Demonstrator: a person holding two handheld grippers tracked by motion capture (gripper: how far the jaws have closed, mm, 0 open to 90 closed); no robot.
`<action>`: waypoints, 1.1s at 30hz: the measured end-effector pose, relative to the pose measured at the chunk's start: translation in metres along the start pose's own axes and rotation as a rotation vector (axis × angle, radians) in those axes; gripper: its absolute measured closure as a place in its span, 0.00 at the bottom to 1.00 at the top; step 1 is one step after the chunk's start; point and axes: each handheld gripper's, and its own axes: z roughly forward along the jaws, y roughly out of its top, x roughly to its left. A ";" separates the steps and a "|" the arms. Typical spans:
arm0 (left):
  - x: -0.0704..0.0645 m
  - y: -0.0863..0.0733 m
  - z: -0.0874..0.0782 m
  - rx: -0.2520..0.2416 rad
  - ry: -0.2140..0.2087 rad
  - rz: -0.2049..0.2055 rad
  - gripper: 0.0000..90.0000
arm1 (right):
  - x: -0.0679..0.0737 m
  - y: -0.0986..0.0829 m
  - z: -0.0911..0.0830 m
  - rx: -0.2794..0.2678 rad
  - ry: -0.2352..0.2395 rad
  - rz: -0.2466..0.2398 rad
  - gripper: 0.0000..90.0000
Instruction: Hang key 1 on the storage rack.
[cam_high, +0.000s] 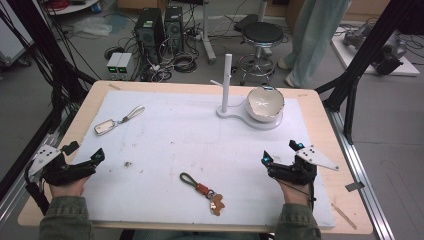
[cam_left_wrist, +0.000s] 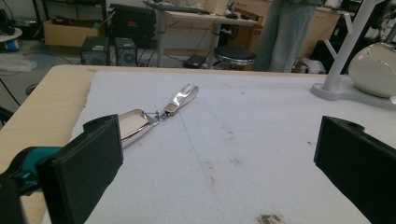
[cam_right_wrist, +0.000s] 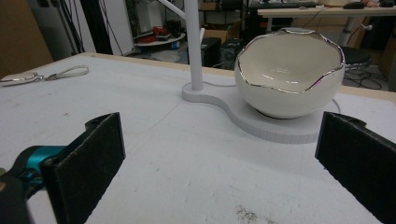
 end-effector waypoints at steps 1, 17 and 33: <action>0.000 0.000 0.000 -0.002 0.001 -0.003 0.02 | 0.000 0.000 0.000 0.002 -0.001 0.002 0.00; 0.000 0.000 0.001 0.001 0.000 0.000 0.02 | 0.000 0.000 0.001 0.013 0.004 0.001 0.00; -0.001 0.000 0.003 0.004 -0.008 0.000 0.02 | 0.008 0.006 0.005 0.049 0.031 -0.003 0.00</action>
